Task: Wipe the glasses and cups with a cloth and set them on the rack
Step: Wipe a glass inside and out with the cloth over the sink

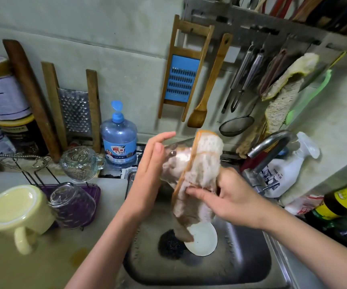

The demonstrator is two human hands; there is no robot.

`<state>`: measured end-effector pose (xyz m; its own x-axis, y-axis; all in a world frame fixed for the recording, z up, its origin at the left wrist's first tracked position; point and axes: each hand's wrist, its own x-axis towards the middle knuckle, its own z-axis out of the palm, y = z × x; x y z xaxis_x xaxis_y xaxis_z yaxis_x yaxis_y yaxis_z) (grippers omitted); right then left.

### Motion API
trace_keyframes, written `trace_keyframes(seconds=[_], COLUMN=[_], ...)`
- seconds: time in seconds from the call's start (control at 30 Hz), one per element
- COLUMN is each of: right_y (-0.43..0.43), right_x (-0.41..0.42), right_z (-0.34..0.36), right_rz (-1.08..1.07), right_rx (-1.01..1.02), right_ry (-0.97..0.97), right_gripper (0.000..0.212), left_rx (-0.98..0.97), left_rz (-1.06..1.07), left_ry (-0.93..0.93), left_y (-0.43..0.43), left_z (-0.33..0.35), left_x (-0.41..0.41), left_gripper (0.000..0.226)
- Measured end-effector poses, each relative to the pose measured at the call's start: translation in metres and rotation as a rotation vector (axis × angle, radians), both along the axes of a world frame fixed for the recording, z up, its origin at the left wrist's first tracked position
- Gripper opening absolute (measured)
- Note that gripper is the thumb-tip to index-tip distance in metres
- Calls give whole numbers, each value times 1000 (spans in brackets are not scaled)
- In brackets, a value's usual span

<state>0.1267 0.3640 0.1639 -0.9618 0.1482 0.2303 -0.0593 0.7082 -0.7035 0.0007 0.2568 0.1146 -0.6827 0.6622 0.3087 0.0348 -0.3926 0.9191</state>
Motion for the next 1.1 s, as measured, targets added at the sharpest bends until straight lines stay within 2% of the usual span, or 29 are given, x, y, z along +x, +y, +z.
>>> trace_keyframes(seconds=[0.07, 0.1, 0.17, 0.23, 0.33, 0.4, 0.5, 0.6, 0.67, 0.77, 0.83, 0.93, 1.0, 1.03, 1.1], right_y=[-1, -2, -5, -7, -2, 6, 14, 18, 14, 13, 10, 10, 8, 6, 8], right_x=[0, -1, 0, 1, 0, 0, -1, -1, -3, -6, -7, -5, -4, -2, -2], right_z=[3, 2, -4, -11, -21, -29, -28, -25, -15, -7, -7, -8, -10, -13, -23], right_rz=[-61, -66, -52, -38, 71, 227, 245, 184, 66, -46, -26, -16, -4, 5, 71], right_rx=[-315, -404, -448, -246, 363, 593, 536, 566, 298, -235, -403, -489, -395, -253, 196], right_ry=[18, 40, 39, 33, 91, 116, 13, -17, -48, -93, -115, -164, -202, -205, -120], right_gripper=[25, 29, 31, 24, 29, 23, 21, 10, 9, 25, 30, 29, 25, 22, 19], left_rx=[84, 98, 72, 5, -137, -284, -404, -216, -85, -1, 29, 14, -22, -36, -96], left_rz=[94, 144, 209, 197, 108, 50, -60, -102, -38, 87, 154, 218, 224, 222, 206], left_ry=[120, 143, 110, 47, -47, -154, -345, -348, -195, 108, 144, 107, 50, -2, -184], left_y=[2, 4, 8, 9, 7, 5, 2, -2, -1, 5, 8, 10, 11, 10, 9], left_z=[-4, -1, 6, 8, 10, 12, 14, 4, -8, -20, -21, -16, -13, -10, -4], left_x=[6, 9, 11, 8, 0, -1, -4, -1, 3, 8, 9, 8, 9, 11, 11], left_gripper=[30, 26, 23, 26, 26, 34, 41, 35, 35, 38, 30, 22, 21, 19, 21])
